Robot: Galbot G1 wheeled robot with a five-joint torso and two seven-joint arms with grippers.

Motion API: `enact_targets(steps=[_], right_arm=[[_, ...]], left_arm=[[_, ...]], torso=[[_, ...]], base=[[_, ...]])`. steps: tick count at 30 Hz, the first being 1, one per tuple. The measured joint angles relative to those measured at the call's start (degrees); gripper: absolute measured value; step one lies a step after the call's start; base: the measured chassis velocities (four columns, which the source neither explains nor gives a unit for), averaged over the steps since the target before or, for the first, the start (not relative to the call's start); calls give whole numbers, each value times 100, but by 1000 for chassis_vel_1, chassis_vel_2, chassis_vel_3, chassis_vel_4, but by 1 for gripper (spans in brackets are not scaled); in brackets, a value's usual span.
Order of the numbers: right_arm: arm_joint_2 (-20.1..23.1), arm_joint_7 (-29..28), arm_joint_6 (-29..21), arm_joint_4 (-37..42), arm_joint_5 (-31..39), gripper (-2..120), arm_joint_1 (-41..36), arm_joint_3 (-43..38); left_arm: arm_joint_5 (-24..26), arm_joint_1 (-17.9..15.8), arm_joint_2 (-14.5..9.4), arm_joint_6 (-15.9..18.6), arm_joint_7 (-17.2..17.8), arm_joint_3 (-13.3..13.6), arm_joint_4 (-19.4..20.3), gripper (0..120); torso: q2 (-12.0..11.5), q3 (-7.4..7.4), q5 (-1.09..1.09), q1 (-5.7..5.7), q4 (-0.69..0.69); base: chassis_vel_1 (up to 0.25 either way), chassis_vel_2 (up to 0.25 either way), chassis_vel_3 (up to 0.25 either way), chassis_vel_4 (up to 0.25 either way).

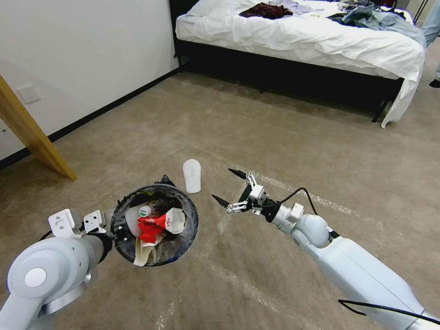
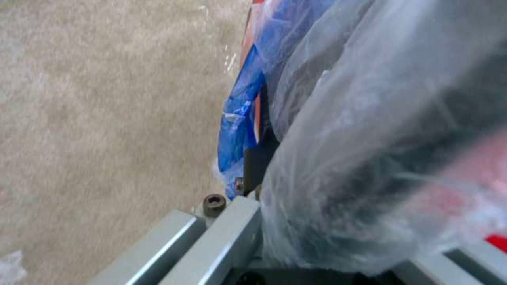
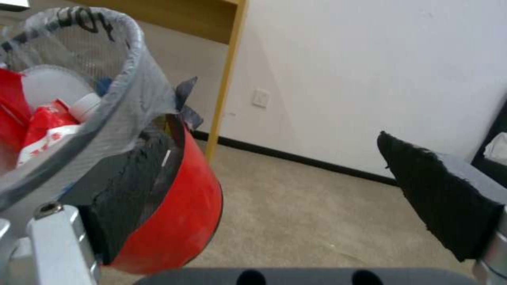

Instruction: Pick up the trash bin and place the garbage on the floor into it.

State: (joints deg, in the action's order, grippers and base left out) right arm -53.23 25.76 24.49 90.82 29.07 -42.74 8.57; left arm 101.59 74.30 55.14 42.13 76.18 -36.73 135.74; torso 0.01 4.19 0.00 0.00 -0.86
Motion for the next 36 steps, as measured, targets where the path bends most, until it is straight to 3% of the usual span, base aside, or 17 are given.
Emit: enact_targets(steps=[22,36], right_arm=[[-63,-55,166,-111,64,100,-37,64],[-132,-87,237,-229,50,100,-14,86]], left_arm=[[-290,-15,90,0,-147,62,-183,0],[-522,-31,153,0,-254,150,-316,0]], torso=[[-2,4,2,2,1],[-1,0,0,0,1]], base=[[-261,251,269,-263],[3,22,-9,-3]])
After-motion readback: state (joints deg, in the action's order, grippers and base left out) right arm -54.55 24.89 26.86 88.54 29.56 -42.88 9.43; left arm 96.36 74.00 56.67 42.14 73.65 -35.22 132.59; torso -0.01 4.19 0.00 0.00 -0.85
